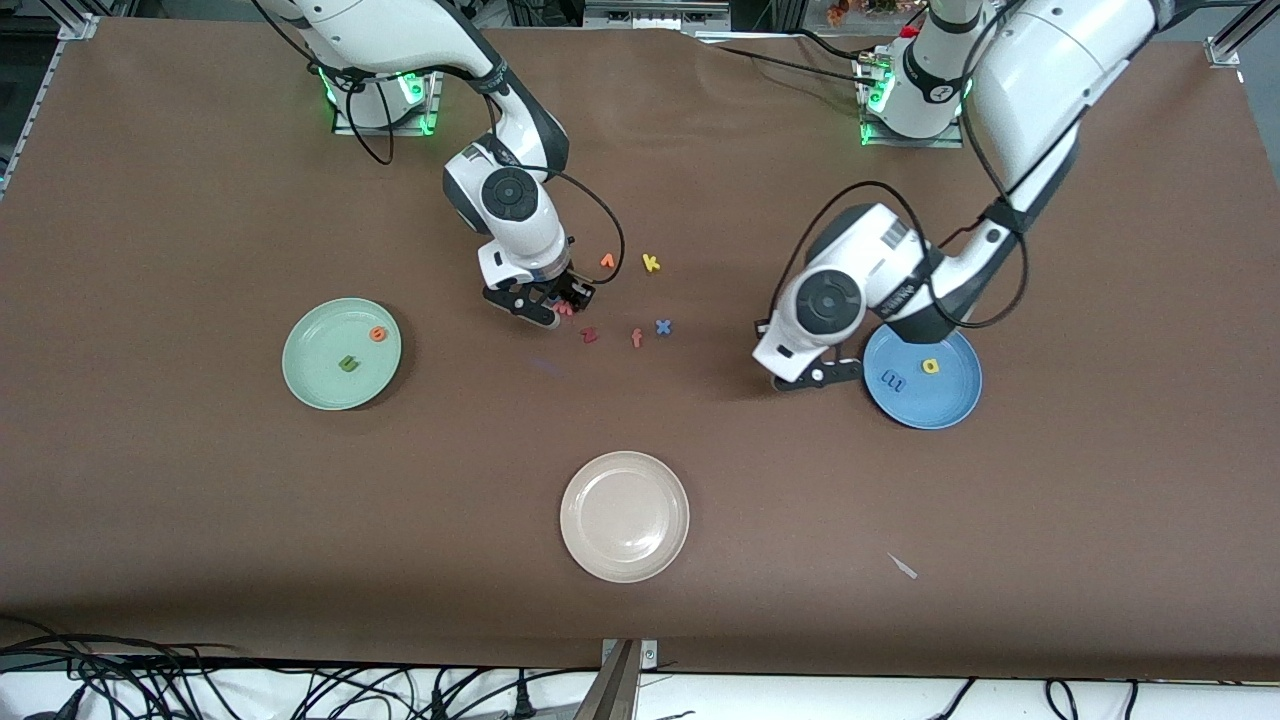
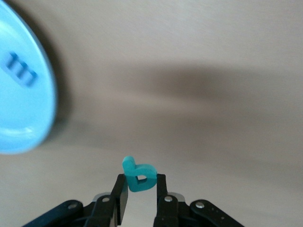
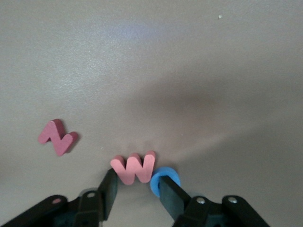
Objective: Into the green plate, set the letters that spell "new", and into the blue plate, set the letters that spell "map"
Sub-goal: 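Place the teal letter on the blue plate with the left gripper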
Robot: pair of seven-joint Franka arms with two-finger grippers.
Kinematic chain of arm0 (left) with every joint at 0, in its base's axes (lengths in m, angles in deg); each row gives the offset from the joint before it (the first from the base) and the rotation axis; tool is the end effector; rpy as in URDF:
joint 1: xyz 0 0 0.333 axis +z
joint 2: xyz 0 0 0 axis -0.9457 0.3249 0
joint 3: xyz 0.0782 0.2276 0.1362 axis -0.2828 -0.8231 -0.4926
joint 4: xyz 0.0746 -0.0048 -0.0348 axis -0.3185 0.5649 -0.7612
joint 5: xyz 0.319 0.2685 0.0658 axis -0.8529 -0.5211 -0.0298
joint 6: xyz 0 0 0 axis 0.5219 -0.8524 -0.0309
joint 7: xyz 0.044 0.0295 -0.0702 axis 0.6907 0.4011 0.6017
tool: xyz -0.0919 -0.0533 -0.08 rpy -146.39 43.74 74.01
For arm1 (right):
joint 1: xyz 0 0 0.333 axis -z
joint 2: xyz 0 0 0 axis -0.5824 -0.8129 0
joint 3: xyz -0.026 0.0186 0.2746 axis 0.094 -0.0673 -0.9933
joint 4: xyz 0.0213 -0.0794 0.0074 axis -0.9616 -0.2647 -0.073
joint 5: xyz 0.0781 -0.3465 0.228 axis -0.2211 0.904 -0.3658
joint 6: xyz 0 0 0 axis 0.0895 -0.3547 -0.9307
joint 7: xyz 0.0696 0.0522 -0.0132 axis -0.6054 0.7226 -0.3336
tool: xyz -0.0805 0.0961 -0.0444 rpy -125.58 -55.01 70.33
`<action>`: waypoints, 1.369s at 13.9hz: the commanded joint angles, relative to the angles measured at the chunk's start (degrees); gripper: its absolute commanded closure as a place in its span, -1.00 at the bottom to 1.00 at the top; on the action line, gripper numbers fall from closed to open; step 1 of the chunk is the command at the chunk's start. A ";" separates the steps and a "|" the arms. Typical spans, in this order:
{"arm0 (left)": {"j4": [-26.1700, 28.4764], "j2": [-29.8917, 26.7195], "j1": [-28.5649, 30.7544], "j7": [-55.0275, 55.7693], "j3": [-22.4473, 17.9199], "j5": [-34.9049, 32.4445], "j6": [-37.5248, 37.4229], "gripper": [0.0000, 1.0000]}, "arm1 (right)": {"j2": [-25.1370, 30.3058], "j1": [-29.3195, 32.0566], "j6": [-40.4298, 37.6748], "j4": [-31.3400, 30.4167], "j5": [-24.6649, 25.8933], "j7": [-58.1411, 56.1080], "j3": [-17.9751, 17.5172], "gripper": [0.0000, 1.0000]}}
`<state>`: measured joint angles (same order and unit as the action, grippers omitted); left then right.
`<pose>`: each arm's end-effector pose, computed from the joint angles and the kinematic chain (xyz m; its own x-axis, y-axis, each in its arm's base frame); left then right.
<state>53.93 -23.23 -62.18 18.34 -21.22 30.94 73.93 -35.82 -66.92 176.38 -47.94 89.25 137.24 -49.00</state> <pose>0.5440 -0.2855 0.1688 0.9429 0.1387 -0.3028 0.0993 -0.9849 -0.1419 0.4257 0.3840 0.0864 0.9079 -0.4175 -0.0378 -0.4190 -0.9069 -0.0453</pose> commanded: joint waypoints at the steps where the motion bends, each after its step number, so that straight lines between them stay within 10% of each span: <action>1: -0.34 -0.35 5.19 -10.98 0.39 0.39 -1.56 0.67 | -1.49 -0.86 1.86 -0.15 1.16 0.65 0.85 0.16; 8: 0.01 0.53 12.40 -27.43 0.30 1.00 -1.39 0.56 | -0.88 -0.86 1.52 -0.15 3.26 -1.46 2.96 -0.05; 9: 0.01 0.62 12.41 -28.66 0.13 0.65 -1.47 0.35 | -0.97 -0.86 1.34 -0.15 3.26 -1.37 2.96 -0.05; 10: -0.07 0.71 12.67 -30.06 0.04 0.65 -1.39 -0.87 | -0.97 -0.95 1.34 -0.15 3.26 -1.37 2.96 -0.05; 11: -0.08 0.71 12.93 -30.43 0.04 1.00 -1.47 -1.00 | -0.97 -0.95 1.25 -0.24 3.26 -1.37 2.96 -0.05; 19: -0.43 0.36 12.23 -30.25 1.00 2.67 -1.47 -1.00 | -0.88 -0.95 1.43 -1.47 5.89 -2.60 3.66 -0.30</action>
<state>54.03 -22.28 -49.96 -10.41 -20.82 32.23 73.37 -35.94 -67.28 177.25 -48.06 93.25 135.47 -46.91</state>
